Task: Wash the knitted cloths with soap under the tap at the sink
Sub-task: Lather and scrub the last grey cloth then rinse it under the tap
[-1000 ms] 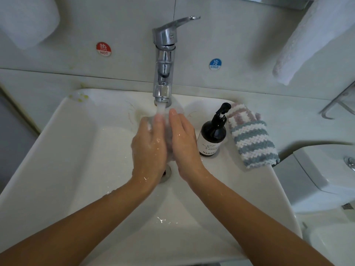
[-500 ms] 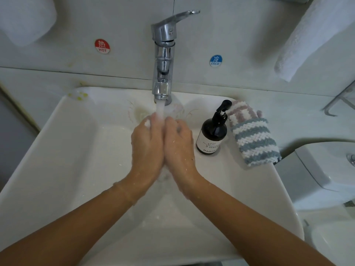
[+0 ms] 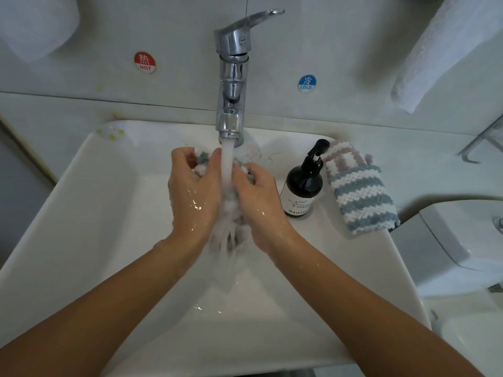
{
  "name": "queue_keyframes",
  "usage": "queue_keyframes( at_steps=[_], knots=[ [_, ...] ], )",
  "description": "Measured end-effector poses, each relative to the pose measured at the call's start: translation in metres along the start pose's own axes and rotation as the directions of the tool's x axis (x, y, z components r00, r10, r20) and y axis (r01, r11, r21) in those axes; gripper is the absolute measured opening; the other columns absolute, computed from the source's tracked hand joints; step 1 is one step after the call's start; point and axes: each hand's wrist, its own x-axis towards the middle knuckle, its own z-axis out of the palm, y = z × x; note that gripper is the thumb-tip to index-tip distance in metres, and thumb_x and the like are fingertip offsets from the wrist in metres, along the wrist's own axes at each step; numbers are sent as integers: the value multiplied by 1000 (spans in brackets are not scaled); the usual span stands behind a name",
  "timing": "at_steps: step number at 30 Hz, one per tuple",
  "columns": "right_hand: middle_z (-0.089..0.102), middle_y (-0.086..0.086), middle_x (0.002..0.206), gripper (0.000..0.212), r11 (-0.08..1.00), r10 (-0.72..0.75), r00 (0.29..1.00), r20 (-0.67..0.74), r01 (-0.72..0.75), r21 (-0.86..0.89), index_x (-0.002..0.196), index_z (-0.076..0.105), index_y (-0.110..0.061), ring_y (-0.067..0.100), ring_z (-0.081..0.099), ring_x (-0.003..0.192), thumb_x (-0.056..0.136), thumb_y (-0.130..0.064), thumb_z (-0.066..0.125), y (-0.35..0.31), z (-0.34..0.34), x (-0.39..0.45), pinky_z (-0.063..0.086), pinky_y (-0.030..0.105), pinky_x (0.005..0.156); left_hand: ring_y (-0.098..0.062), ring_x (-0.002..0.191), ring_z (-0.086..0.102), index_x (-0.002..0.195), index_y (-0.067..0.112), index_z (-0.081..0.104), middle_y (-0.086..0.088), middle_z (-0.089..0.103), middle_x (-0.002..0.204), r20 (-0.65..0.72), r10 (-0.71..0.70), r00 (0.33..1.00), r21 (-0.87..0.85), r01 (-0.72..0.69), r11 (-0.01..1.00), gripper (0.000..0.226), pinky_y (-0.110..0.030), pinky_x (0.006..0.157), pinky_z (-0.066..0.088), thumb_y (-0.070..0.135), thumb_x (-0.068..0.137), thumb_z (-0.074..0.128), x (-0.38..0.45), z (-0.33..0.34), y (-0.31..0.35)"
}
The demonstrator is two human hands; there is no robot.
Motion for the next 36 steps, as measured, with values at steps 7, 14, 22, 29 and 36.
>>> queue_keyframes(
  at_steps=[7,14,22,29,36],
  knots=[
    [64,12,95,18,969,67,995,-79,-47,241,102,59,-16,17,59,68,103,-25,44,-7,-6,-1,43,19,44,-2,80,62,108,33,55,13,64,86,242,16,970,98,-40,994,23,-32,73,53,44,102,36,-16,4,-8],
    [64,-8,82,18,997,-61,996,-65,64,47,91,55,-35,13,65,85,99,-45,42,1,4,-8,56,41,82,-7,75,66,98,28,52,8,65,78,190,27,981,67,-40,997,31,-32,67,57,55,98,37,-25,6,-8],
    [61,11,69,49,1000,1,990,-142,4,31,73,57,-2,29,64,73,96,-45,47,-1,12,-6,53,54,78,-1,70,65,67,32,55,10,57,60,128,22,992,210,-48,977,37,-7,53,44,33,102,45,-23,11,-12],
    [70,-1,87,47,999,16,998,-58,-18,-37,91,64,-21,20,68,87,89,-63,42,0,13,-5,54,50,86,-6,63,63,76,20,65,1,67,70,66,-40,997,-10,41,999,39,-21,56,51,40,101,43,-22,4,1],
    [63,-19,106,43,991,-3,979,206,30,-128,123,47,-43,-1,63,89,91,-69,36,-5,0,-6,54,22,69,1,55,50,86,13,54,8,53,67,-16,27,1000,-49,-27,998,24,-19,56,43,31,102,47,3,-4,-4]
  ],
)
